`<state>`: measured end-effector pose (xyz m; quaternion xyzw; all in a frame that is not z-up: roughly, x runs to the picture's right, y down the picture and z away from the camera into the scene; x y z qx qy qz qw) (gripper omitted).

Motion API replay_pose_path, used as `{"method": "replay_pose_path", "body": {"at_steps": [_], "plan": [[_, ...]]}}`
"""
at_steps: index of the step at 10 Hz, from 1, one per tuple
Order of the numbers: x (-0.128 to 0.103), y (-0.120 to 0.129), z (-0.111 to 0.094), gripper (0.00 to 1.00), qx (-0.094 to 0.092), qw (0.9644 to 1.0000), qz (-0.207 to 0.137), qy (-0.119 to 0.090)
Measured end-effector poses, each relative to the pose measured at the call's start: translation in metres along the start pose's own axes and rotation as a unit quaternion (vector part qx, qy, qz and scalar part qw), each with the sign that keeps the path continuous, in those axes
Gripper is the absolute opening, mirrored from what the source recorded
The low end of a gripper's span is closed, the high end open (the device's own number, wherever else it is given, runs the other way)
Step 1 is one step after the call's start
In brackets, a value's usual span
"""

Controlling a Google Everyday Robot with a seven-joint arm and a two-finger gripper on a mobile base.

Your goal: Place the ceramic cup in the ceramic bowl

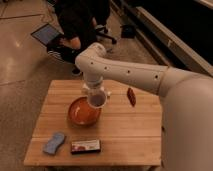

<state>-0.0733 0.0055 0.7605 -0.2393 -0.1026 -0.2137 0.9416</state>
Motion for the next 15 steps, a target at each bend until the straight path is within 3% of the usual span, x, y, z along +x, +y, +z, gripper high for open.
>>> {"method": "replay_pose_path", "body": {"at_steps": [1,3,4,7,9,12,15], "plan": [[-0.004,-0.001,0.0,0.05,0.001,1.0,-0.001,-0.007],[-0.007,0.0,0.01,0.23,0.001,1.0,0.0,0.004],[-0.003,0.001,0.017,0.27,0.005,1.0,0.0,0.006],[-0.002,0.007,0.009,0.27,0.002,1.0,-0.004,0.001],[-0.016,-0.001,0.023,0.27,0.008,0.9999,-0.014,0.005],[-0.007,0.013,0.017,0.27,0.001,0.9999,-0.015,0.006],[-0.025,-0.006,0.025,0.27,0.012,0.9995,-0.028,0.007]]}}
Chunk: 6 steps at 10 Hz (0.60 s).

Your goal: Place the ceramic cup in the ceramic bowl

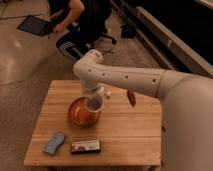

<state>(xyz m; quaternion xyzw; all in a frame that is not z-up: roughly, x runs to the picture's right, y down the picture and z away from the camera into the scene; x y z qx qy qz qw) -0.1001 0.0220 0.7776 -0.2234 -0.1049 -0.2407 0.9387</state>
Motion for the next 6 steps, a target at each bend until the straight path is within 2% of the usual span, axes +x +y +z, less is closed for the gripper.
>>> {"method": "replay_pose_path", "body": {"at_steps": [3,6], "plan": [[0.0,0.008,0.003,0.27,-0.011,0.9999,-0.001,0.002],[-0.008,0.001,0.005,0.27,-0.007,0.9999,-0.011,0.002]]}}
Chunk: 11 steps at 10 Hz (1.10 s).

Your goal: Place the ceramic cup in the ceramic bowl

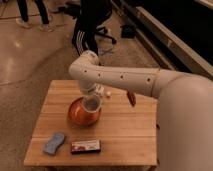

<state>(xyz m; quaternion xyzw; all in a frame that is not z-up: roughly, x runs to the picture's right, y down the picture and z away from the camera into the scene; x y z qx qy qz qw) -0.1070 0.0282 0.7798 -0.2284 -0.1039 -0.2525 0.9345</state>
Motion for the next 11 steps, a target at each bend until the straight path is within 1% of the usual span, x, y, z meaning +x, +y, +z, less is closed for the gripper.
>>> {"method": "replay_pose_path", "body": {"at_steps": [1,2,3,4,6,8,9,11], "plan": [[-0.006,-0.003,0.0,0.27,-0.002,1.0,-0.004,-0.003],[-0.004,0.001,0.003,0.27,-0.006,1.0,-0.006,-0.003],[-0.008,0.007,0.006,0.27,-0.008,0.9999,-0.007,-0.003],[-0.011,0.008,0.007,0.27,-0.008,0.9999,-0.011,-0.003],[-0.004,0.004,0.009,0.27,-0.007,0.9999,-0.013,-0.004],[-0.013,0.003,0.02,0.27,-0.007,0.9998,-0.017,-0.003],[-0.013,0.003,0.02,0.27,-0.005,0.9998,-0.017,-0.003],[-0.003,0.0,0.021,0.27,-0.01,0.9997,-0.021,0.0]]}}
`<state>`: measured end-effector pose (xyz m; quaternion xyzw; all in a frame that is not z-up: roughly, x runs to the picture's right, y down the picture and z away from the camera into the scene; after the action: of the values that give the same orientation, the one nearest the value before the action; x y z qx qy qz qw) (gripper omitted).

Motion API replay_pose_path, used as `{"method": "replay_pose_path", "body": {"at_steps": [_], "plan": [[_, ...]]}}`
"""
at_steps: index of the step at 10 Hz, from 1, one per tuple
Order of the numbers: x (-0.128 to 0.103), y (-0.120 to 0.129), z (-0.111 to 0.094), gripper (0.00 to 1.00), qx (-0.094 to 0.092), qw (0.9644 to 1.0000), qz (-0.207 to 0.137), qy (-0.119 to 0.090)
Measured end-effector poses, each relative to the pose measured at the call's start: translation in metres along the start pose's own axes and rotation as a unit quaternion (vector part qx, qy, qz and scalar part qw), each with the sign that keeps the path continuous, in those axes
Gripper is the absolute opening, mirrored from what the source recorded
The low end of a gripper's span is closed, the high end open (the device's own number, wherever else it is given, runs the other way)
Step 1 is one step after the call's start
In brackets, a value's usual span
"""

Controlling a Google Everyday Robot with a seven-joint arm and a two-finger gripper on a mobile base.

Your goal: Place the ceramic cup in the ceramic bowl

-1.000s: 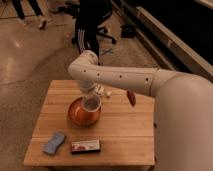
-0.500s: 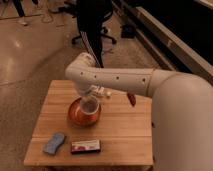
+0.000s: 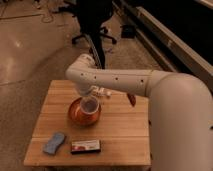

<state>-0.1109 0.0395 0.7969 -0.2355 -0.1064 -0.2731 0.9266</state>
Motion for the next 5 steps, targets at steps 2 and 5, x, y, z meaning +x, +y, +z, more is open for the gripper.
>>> {"method": "replay_pose_path", "body": {"at_steps": [2,5], "plan": [[-0.004,-0.003,0.013,0.27,-0.001,1.0,-0.008,0.0],[-0.009,-0.013,0.011,0.27,0.005,1.0,-0.008,0.002]]}}
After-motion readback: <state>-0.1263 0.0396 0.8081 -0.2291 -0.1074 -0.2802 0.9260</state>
